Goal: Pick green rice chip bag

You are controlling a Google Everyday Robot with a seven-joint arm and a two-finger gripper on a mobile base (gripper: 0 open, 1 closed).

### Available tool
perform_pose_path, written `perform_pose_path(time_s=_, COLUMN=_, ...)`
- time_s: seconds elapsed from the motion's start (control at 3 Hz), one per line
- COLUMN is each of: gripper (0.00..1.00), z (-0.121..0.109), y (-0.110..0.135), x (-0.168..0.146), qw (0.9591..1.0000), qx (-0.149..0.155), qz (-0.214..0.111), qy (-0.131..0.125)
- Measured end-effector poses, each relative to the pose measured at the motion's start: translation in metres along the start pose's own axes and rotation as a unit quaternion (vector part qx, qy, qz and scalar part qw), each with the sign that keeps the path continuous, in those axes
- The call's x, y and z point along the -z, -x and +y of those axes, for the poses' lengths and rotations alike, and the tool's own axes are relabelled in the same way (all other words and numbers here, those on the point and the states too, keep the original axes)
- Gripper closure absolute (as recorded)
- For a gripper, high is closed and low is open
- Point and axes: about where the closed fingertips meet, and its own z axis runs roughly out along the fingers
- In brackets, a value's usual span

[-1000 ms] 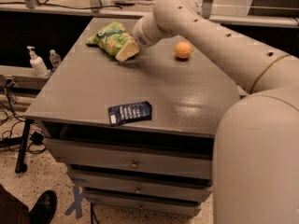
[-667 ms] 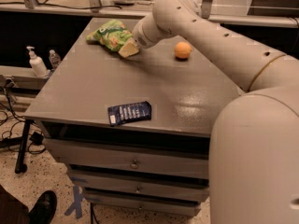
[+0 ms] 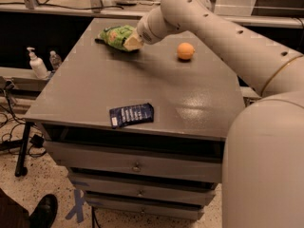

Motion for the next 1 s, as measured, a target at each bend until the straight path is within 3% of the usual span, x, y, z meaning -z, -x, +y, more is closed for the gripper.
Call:
perform_pose_path(time_s=0.33, gripper=1.0, z=0.004, y=0.035, x=0.034, qw=0.9988, qx=0.021, qz=-0.043, qy=0.007)
perform_pose_path(time_s=0.67, gripper=1.0, z=0.01, y=0.064, x=0.071, qw=0.9949, qx=0.039, qz=-0.091, qy=0.015)
perform_pose_path(time_s=1.0, gripper=1.0, z=0.015, y=0.073, x=0.107, qw=0.9883, qx=0.048, qz=-0.141, qy=0.031)
